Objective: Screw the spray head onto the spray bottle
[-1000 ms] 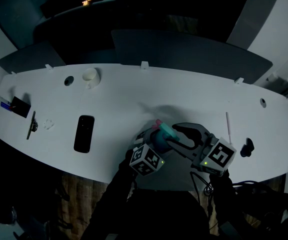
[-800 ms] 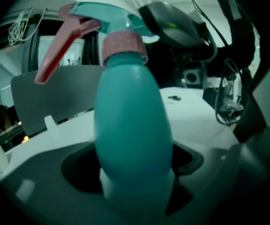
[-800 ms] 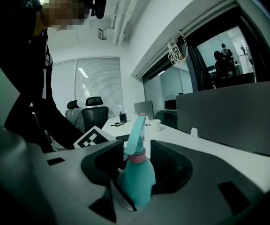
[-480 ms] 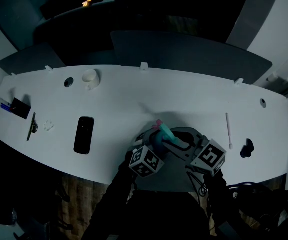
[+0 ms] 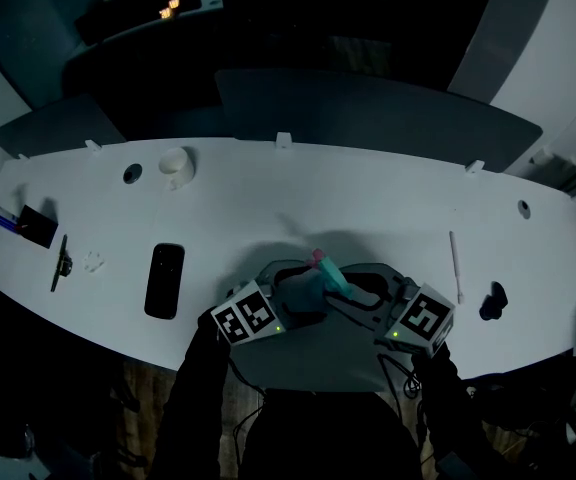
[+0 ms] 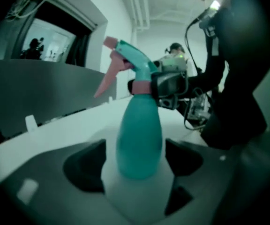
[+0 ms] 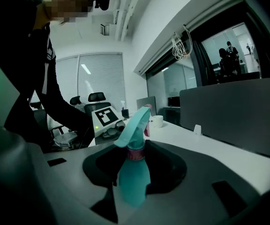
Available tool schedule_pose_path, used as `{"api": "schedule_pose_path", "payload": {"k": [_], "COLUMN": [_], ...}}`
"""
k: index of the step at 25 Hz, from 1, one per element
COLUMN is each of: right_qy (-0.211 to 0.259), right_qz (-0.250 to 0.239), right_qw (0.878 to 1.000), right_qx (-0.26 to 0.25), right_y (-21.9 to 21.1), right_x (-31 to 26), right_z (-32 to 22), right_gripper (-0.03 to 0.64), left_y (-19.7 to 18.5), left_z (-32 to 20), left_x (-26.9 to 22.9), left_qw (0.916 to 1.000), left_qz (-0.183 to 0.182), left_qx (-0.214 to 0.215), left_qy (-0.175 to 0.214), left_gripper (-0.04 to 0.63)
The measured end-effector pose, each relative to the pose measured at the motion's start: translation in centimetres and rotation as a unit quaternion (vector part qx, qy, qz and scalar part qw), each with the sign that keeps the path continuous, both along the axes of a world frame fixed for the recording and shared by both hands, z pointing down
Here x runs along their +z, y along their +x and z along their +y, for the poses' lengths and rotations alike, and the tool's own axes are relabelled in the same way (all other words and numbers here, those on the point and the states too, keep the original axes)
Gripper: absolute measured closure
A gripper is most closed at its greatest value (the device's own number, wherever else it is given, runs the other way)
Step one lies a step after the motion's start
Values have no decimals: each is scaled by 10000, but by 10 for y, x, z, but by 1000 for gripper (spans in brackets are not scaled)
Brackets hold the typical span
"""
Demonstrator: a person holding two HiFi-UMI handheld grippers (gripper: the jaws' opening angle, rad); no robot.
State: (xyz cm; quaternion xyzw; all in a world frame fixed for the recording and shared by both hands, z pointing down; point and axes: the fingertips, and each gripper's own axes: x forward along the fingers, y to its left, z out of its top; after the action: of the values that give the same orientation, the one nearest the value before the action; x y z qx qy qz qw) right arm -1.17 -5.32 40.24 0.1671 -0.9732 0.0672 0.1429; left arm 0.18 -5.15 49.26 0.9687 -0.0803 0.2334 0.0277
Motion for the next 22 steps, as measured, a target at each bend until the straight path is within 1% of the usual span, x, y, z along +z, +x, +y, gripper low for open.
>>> {"api": "schedule_pose_path", "payload": {"k": [1,3,4,5,7,9,10,11,12,13,15,16,17,18,19,20,21,22], "right_qy": [-19,-47,-55,-58,-39,-6,8,19,27,32,21,5,-8,-15,-15,-11,-8,-9], "right_qz": [1,9,18,27,21,-17,-47,-81,-113,-139,-166,-167,-162,-151,-129,-99,-65,-36], "right_qw": [10000,10000,10000,10000,10000,9998,9997,9996,9994,9992,9990,9990,9990,9991,9992,9993,9995,9996], "right_qx": [-11,-22,-18,-1,74,182,236,288,335,373,419,423,414,397,374,348,319,284], "right_y": [0,0,1,2,4,4,4,3,3,3,2,2,2,2,3,3,3,3], "right_x": [0,0,1,1,0,0,0,-1,-1,-1,-1,-1,-1,-1,0,0,0,0], "right_z": [0,-2,-2,-3,-5,-6,-6,-6,-5,-4,-2,-1,-1,0,0,-1,-1,-2], "right_gripper": [480,480,480,480,480,480,480,480,480,480,480,480,480,480,480,480,480,480], "left_y": [4,12,14,16,17,15,14,13,12,10,8,7,7,6,5,3,0,-3], "left_z": [-2,-1,0,0,-2,-5,-6,-7,-8,-8,-6,-5,-3,-1,0,1,1,2], "left_x": [1,3,3,3,2,0,0,-1,-1,-1,-2,-2,-2,-2,-4,-8,-11,-14], "left_qw": [9998,9991,9990,9992,9998,9986,9962,9920,9854,9764,9550,9466,9426,9436,9482,9548,9629,9723], "left_qz": [-96,-151,-135,-106,-4,117,168,217,270,317,335,329,351,414,510,614,700,758], "left_qx": [167,397,426,382,91,-432,-777,-1169,-1596,-2040,-2855,-3128,-3251,-3215,-3051,-2804,-2503,-2143], "left_qy": [44,47,56,89,183,281,343,420,519,626,731,708,675,676,725,772,730,545], "left_gripper": [199,219,247,249,253,255,255,255,255,255,255,253,253,253,255,253,254,255]}}
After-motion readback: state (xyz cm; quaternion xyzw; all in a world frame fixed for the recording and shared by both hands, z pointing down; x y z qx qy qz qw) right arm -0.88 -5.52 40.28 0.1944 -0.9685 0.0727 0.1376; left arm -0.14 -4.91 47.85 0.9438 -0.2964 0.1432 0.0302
